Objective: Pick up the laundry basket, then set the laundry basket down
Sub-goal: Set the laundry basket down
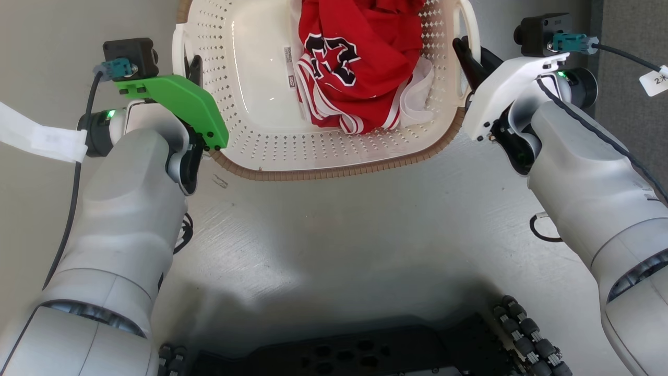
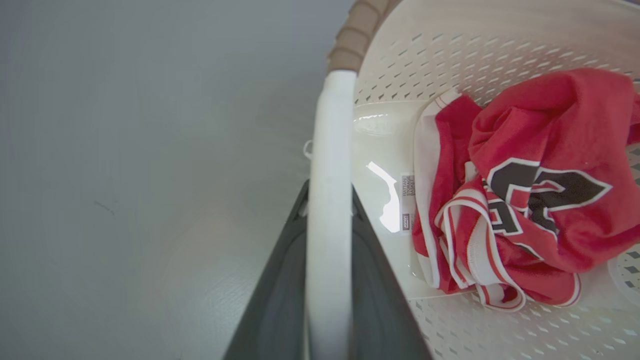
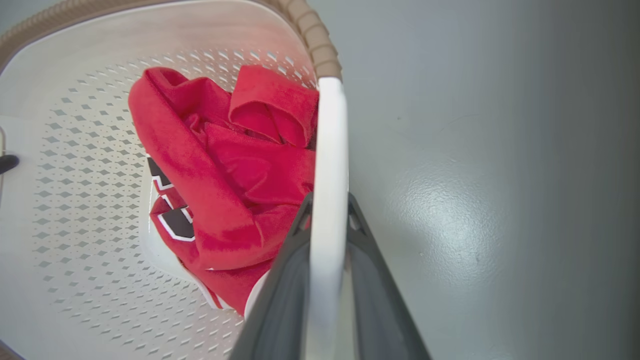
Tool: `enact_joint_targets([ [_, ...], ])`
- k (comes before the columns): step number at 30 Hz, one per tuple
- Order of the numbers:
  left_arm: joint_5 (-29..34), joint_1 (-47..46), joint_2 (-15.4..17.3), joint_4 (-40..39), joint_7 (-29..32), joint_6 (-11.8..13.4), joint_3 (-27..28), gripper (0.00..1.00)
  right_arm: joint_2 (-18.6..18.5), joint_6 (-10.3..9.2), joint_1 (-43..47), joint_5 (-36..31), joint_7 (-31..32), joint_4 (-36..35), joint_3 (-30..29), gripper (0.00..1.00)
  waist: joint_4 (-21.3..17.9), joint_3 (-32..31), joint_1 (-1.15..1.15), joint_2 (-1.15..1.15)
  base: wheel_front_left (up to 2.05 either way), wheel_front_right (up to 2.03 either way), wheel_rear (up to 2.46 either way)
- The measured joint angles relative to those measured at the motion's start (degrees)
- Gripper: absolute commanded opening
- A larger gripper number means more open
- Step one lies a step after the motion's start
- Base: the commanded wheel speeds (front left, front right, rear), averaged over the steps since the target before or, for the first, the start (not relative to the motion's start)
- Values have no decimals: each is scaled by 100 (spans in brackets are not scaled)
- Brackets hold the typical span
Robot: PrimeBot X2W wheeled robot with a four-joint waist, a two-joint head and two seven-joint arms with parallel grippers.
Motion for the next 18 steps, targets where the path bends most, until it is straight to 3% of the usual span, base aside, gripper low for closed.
enact_joint_targets([
  [2,-4,-4,-1,7,19,-16,0,0,7,0,-2,0,0,11,0,0,2,-8,0,0,0,0,0],
  [3,-19,-5,4,11,43,-59,1,0,14,0,-2,9,0,16,-1,36,3,-13,0,0,0,0,0],
  [4,-23,-9,7,14,43,-93,13,7,18,-1,-2,24,-1,15,2,100,4,-18,0,0,0,0,0],
  [5,-48,-9,8,22,68,-122,22,7,7,-10,-2,26,0,21,18,100,5,-24,0,0,0,0,0],
  [6,-79,-15,19,27,102,-172,23,100,-8,-32,-2,30,0,33,25,100,6,-31,0,0,0,0,0],
  [18,-179,170,151,169,-49,-348,-2,100,-82,-73,210,172,-43,42,89,100,22,-424,0,0,0,0,0],
])
